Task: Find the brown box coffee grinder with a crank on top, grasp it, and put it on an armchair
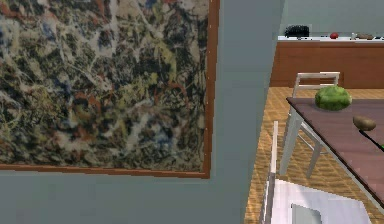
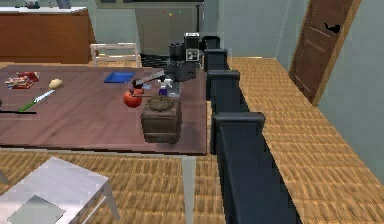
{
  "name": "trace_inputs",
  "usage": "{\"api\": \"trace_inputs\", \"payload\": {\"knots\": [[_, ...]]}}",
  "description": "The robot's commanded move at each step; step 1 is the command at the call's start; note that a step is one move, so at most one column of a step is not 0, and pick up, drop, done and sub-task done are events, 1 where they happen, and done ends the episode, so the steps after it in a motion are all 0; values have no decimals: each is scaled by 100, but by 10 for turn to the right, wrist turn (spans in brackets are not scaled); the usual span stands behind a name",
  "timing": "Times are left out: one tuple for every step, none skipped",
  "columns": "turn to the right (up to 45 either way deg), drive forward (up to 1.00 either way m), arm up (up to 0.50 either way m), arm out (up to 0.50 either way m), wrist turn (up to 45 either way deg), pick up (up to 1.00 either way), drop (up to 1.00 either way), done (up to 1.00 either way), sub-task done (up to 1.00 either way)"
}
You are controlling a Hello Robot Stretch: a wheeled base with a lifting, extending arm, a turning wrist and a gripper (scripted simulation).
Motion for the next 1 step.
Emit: {"api": "trace_inputs", "payload": {"knots": [[0, 0, -26, 0, 0, 0, 0, 0, 0]]}}
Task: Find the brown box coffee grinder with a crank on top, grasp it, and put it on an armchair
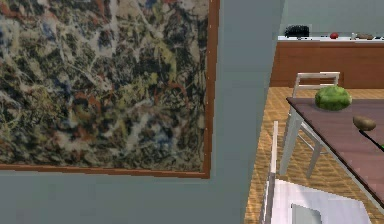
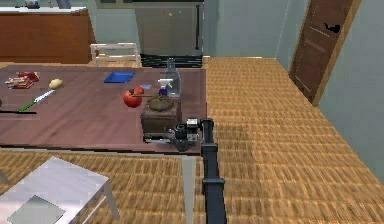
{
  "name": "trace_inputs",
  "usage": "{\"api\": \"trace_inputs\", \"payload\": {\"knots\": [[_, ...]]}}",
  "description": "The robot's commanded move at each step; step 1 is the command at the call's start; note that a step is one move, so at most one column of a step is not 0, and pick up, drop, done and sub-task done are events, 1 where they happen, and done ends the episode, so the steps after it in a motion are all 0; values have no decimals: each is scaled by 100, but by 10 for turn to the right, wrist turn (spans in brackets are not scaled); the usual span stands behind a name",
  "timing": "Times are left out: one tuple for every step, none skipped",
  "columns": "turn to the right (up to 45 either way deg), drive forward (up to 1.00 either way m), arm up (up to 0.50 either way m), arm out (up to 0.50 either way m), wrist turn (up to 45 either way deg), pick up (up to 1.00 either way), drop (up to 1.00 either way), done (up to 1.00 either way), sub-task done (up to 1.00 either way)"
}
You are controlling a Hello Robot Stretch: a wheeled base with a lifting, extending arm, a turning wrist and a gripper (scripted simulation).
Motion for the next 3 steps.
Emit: {"api": "trace_inputs", "payload": {"knots": [[0, 0, 0, 0, 0, 100, 0, 0, 0], [0, 0, 10, 0, 0, 0, 0, 0, 0], [0, 0, 16, 0, 0, 0, 0, 0, 0]]}}
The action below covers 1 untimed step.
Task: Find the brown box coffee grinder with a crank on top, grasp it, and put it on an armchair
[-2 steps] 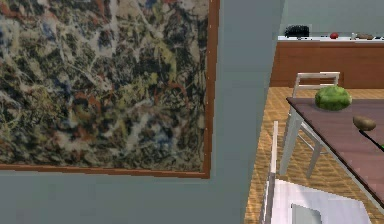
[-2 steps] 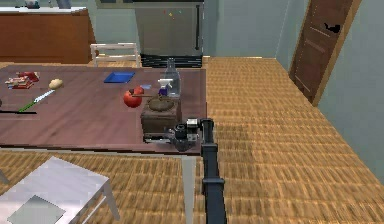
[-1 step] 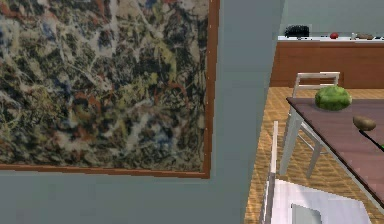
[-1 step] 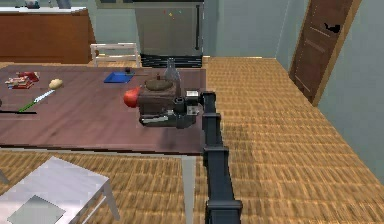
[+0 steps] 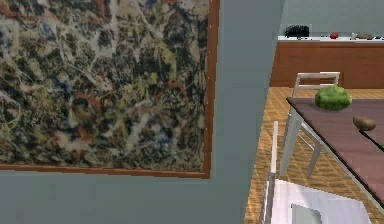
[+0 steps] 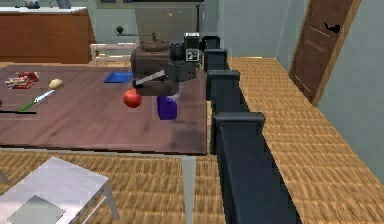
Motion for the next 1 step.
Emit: {"api": "trace_inputs", "payload": {"knots": [[0, 0, 0, 0, -450, 0, 0, 0, 0]]}}
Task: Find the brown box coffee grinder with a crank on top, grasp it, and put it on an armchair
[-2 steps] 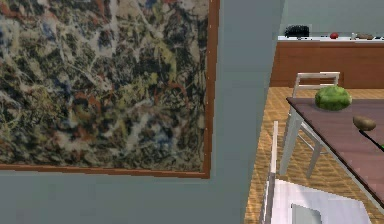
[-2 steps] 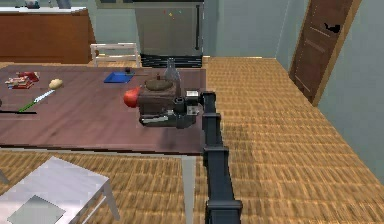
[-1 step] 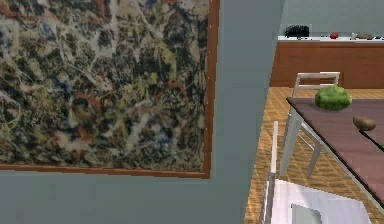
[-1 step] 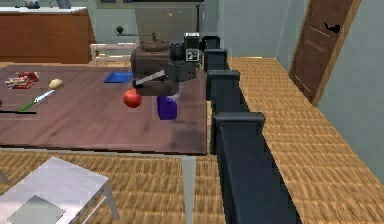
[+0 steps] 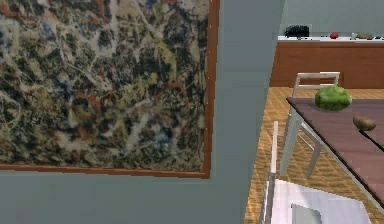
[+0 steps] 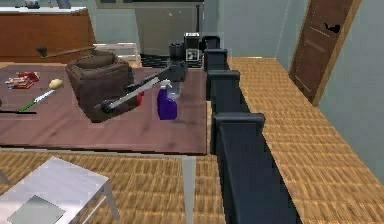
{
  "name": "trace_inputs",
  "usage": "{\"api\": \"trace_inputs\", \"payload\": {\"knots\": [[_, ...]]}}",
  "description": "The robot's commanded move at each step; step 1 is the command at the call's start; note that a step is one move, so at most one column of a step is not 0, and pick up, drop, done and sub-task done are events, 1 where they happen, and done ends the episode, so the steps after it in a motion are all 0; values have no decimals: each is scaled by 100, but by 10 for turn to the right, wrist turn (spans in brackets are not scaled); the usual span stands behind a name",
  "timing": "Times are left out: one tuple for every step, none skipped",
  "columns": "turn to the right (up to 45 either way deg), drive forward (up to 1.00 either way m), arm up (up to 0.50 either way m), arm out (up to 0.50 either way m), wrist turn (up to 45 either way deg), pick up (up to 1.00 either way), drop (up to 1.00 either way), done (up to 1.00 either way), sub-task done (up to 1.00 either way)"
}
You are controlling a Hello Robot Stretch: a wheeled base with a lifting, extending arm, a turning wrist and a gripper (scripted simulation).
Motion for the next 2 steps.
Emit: {"api": "trace_inputs", "payload": {"knots": [[0, 0, 0, 0, -450, 0, 0, 0, 0], [0, 0, 0, 0, -30, 0, 0, 0, 0]]}}
